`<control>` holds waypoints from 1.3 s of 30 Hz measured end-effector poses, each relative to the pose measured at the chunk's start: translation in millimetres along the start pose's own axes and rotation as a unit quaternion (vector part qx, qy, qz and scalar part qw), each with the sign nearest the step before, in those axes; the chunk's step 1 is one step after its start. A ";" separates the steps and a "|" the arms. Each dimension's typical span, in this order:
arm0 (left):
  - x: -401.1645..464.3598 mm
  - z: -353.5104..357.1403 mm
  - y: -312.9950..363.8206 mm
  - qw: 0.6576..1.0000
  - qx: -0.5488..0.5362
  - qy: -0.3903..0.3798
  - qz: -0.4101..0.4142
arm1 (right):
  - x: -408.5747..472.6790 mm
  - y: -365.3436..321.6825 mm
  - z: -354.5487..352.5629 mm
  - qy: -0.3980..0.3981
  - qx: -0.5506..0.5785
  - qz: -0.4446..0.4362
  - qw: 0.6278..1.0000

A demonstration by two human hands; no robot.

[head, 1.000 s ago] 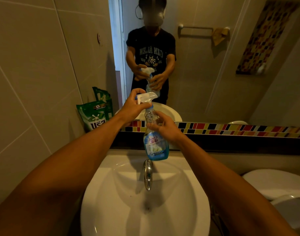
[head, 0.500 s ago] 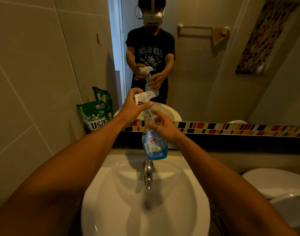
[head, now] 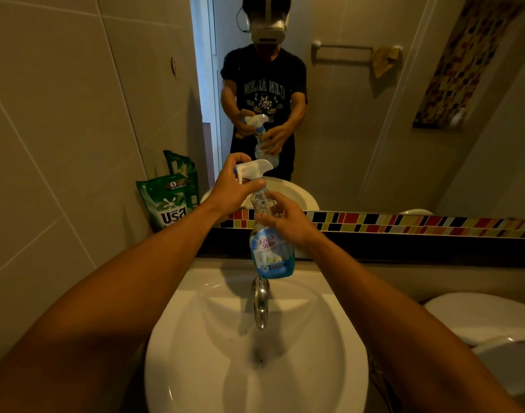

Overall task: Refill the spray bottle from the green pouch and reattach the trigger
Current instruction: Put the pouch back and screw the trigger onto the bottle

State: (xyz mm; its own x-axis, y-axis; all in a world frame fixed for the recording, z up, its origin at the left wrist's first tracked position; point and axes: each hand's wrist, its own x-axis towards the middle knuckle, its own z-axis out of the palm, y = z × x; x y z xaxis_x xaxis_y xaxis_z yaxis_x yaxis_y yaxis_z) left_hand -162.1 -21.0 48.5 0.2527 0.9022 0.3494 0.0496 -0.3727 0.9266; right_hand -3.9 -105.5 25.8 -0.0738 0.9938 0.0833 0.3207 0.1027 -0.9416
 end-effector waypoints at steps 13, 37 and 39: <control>-2.2 1.2 -1.4 0.999 0.003 0.028 0.019 | -3.0 -2.9 2.9 0.001 0.009 0.008 1.000; -2.9 -1.6 -2.9 1.000 0.009 0.013 0.001 | 3.3 2.8 3.7 -0.007 0.019 0.001 1.000; -3.3 -0.4 -4.7 0.999 0.014 0.026 0.012 | 5.0 4.2 4.8 -0.007 0.014 -0.002 1.000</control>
State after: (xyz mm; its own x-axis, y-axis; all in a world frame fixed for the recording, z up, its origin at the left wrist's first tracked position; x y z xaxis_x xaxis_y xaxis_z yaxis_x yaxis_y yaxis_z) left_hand -163.5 -22.2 43.1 0.2029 0.9028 0.3792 0.0708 -0.3998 0.9139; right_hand -7.4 -100.3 20.7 -0.0882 0.9926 0.0835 0.2930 0.1060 -0.9502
